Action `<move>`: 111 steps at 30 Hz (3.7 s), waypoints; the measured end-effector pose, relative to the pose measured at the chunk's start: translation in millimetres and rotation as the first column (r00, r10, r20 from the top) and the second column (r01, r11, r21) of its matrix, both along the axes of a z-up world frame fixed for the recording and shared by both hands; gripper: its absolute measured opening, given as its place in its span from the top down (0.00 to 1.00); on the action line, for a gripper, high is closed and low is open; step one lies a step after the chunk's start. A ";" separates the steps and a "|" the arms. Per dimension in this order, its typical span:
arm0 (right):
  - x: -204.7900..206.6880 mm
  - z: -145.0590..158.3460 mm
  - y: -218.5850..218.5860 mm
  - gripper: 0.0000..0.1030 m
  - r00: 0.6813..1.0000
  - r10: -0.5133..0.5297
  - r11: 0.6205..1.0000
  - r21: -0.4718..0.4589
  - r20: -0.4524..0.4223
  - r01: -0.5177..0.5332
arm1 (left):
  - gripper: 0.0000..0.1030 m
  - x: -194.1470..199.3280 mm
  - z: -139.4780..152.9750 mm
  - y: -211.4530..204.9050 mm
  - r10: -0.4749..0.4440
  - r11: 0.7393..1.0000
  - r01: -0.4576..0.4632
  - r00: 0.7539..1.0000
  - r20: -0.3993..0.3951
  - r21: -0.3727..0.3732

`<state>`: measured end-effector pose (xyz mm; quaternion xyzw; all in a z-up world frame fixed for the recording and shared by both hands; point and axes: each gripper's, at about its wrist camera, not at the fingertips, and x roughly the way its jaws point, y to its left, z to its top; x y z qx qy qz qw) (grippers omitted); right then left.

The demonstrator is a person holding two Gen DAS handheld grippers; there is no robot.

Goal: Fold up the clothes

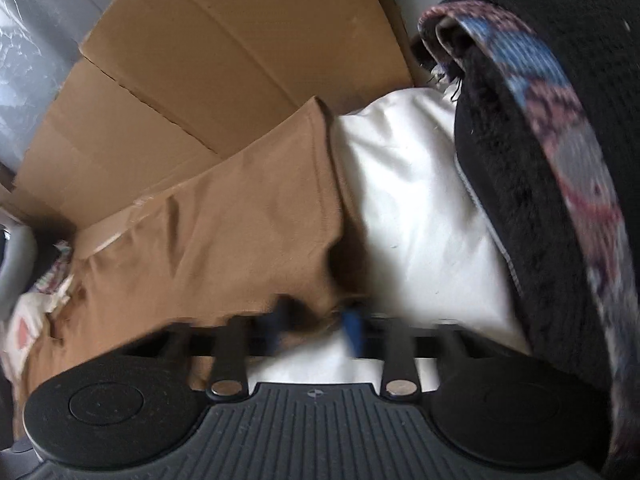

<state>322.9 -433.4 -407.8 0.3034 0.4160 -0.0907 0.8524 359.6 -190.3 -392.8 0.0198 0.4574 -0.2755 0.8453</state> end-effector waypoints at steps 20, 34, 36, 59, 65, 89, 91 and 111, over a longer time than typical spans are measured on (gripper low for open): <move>8.0 75.8 23.9 0.94 0.952 0.217 0.976 -0.064 0.216 -0.209 | 0.92 6.1 -8.3 -21.7 0.062 0.996 -0.065 0.997 -0.048 -0.054; 7.1 81.2 56.5 0.95 0.908 0.352 0.930 0.024 0.226 -0.366 | 0.94 6.2 -19.1 -21.7 0.129 0.982 -0.141 0.987 -0.099 -0.129; 6.5 80.3 59.2 0.95 0.906 0.360 0.925 0.038 0.222 -0.377 | 0.94 6.5 -21.2 -22.3 0.134 0.979 -0.148 0.986 -0.104 -0.139; -4.4 71.7 63.9 0.57 0.905 0.370 0.881 0.229 0.209 -0.413 | 0.89 -5.8 -19.9 -11.3 0.140 0.969 -0.161 0.982 -0.124 -0.188; -12.0 68.4 50.4 0.56 0.925 0.327 0.904 0.220 0.193 -0.366 | 0.88 -19.3 4.5 9.0 0.148 0.980 -0.151 0.988 -0.032 -0.128; -7.5 25.4 63.5 0.56 0.906 0.422 0.906 0.001 0.042 -0.423 | 0.67 0.6 6.8 49.6 0.092 0.995 -0.096 0.993 0.080 0.042; -4.7 19.1 69.3 0.56 0.897 0.441 0.897 -0.026 0.020 -0.441 | 0.72 1.8 6.0 49.3 0.089 0.995 -0.093 0.993 0.083 0.038; 6.1 7.3 97.0 0.71 0.861 0.499 0.821 -0.265 -0.094 -0.505 | 0.93 -7.2 41.8 57.8 0.135 0.988 -0.132 0.990 0.035 -0.074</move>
